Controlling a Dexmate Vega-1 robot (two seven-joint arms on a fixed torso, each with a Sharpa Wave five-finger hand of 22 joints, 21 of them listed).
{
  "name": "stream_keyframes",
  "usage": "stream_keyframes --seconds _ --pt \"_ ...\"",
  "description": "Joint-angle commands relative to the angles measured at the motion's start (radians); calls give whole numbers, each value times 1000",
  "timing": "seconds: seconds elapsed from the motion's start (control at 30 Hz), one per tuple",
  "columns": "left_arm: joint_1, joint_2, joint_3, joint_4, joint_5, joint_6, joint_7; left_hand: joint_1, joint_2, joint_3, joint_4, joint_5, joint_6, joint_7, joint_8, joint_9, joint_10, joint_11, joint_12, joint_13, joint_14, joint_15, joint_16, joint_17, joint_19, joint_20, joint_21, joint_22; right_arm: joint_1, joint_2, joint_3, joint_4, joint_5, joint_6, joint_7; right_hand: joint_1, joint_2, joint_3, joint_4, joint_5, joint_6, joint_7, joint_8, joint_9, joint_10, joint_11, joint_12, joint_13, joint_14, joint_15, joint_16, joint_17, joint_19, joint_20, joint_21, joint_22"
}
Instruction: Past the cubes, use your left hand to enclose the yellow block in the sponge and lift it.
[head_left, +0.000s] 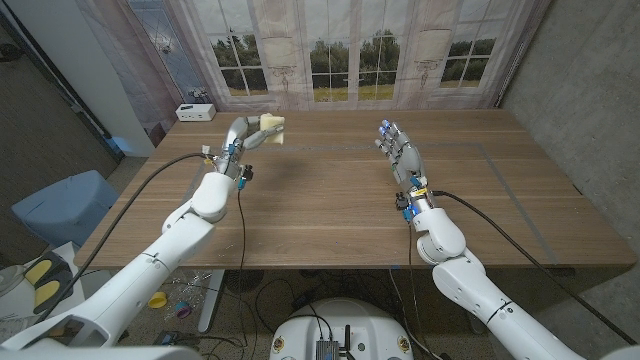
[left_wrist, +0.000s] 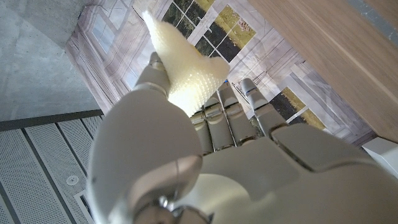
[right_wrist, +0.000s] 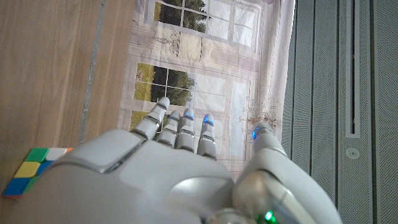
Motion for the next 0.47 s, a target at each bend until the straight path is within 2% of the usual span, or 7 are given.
stream_keyframes --seconds 0.03,0.13,0.17,0.23,0.27,0.43,0.47 --pt "-91 -5 25 167 37 -84 -18 -31 28 -13 18 -4 -89 -41 -34 -2 2 -95 -43 15 -35 -104 -7 3 -24 21 -8 6 24 22 -21 -10 -48 -38 -52 -2 -13 -1 -1 -2 14 -3 2 6 1 -6 2 2 7 2 0 4 -5 49 0 1" --pt "-105 16 33 182 73 -97 -25 -66 11 -30 25 -4 -200 -58 -48 -5 -121 -78 -90 9 -96 -83 -13 7 -44 28 -13 7 28 17 -31 -38 -86 -80 -85 -8 -20 -4 -1 -2 9 -14 -2 6 0 -16 -1 3 3 6 -4 5 -11 130 -3 2" --pt "-107 29 36 175 106 -85 -12 -87 5 -39 29 -3 -275 -61 -50 -9 -191 -64 -106 2 -155 -64 -16 9 -64 38 -19 8 32 21 -38 -45 -99 -95 -96 -9 -21 -5 -1 -2 7 -16 -4 6 -4 -23 -4 3 2 6 -5 5 -22 154 -8 2" --pt "-111 40 40 175 119 -85 -18 -131 -17 -64 36 -2 -386 -91 -48 -14 -333 -66 -121 -11 -247 -37 -16 12 -93 46 -29 9 36 22 -43 -46 -100 -100 -96 -10 -23 -6 -1 -2 4 -19 -5 6 -6 -29 -5 3 0 7 -6 5 -27 172 -10 2" --pt "-115 58 46 167 146 -72 -24 -148 -23 -75 36 0 -454 -101 -48 -16 -414 -55 -120 -20 -321 -6 -20 12 -111 54 -35 9 39 22 -49 -54 -109 -114 -100 -11 -24 -6 -1 -2 1 -21 -6 6 -9 -31 -6 3 -1 8 -6 5 -33 178 -12 2" --pt "-125 92 63 143 204 -35 -33 -216 -39 -112 45 6 -654 -126 -42 -22 -719 -23 -118 -52 -540 78 -18 10 -226 86 -77 6 39 20 -58 -75 -136 -133 -122 -13 -26 -8 -1 -2 -2 -24 -7 6 -11 -33 -7 3 -2 13 -7 5 -39 176 -13 2" --pt "-124 99 65 135 211 -28 -38 -239 -37 -121 49 10 -731 -137 -45 -23 -808 1 -113 -60 -606 99 -13 10 -270 96 -87 6 39 20 -58 -77 -139 -133 -125 -13 -26 -7 -1 -2 -2 -24 -7 6 -11 -33 -7 3 -1 15 -7 5 -40 171 -13 3"
